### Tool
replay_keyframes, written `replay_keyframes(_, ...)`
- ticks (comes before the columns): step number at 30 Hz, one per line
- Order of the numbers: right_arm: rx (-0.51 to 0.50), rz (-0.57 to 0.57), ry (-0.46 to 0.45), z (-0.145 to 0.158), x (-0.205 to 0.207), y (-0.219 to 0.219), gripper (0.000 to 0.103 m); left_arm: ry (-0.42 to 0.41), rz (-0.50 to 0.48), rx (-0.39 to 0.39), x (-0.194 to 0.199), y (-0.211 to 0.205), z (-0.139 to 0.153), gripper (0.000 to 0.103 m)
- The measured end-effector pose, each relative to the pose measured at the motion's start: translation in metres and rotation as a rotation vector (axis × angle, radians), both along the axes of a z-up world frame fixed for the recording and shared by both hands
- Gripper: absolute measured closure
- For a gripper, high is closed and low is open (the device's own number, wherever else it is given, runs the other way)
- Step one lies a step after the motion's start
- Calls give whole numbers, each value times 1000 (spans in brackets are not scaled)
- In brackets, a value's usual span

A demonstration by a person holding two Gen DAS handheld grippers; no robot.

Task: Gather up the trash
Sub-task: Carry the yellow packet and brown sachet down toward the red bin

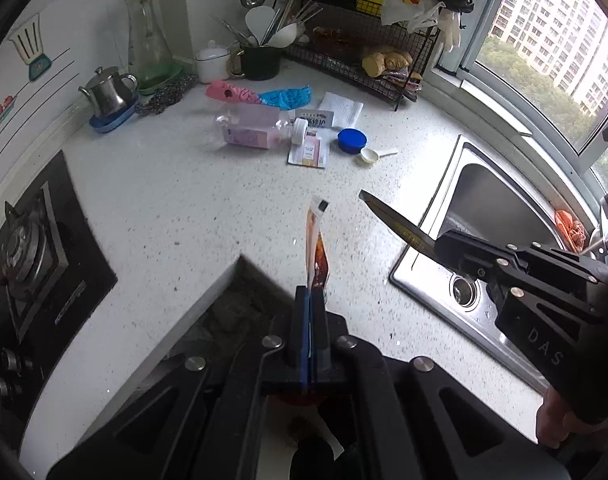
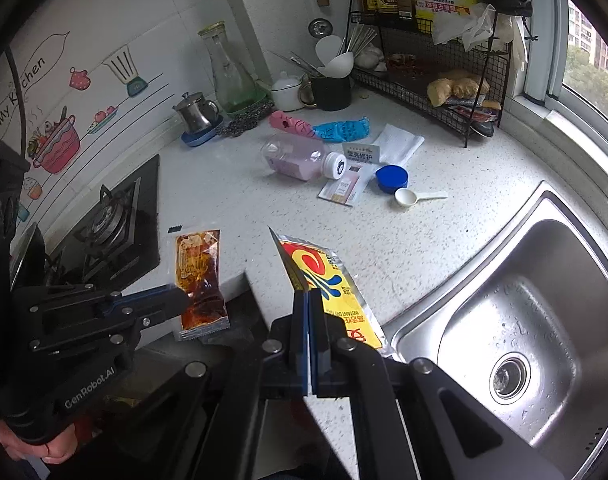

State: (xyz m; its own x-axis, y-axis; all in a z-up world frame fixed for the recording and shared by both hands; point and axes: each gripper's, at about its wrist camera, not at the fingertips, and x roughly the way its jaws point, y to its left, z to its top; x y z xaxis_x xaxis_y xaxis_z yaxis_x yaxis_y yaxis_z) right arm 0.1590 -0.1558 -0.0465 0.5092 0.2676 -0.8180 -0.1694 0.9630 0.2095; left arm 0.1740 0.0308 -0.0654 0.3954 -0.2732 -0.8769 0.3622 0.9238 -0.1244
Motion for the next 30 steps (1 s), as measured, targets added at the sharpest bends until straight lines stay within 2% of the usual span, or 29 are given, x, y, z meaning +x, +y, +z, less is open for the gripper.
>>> replay_keyframes(7,-4,35,-4,-4,-53,31,103,-11,32,5,-62,38,-1,103)
replay_keyframes(12,0,49,27,-20,-86,49,103,21,52,18,-100,59,-16,103)
replay_keyframes(20,5,84,128,-66,-112,68,103,129,76,33,-135,79,-63,103)
replay_keyframes(30,-3,70,234,-150,-107,67,103,219,80,50,-134,74,-135,103)
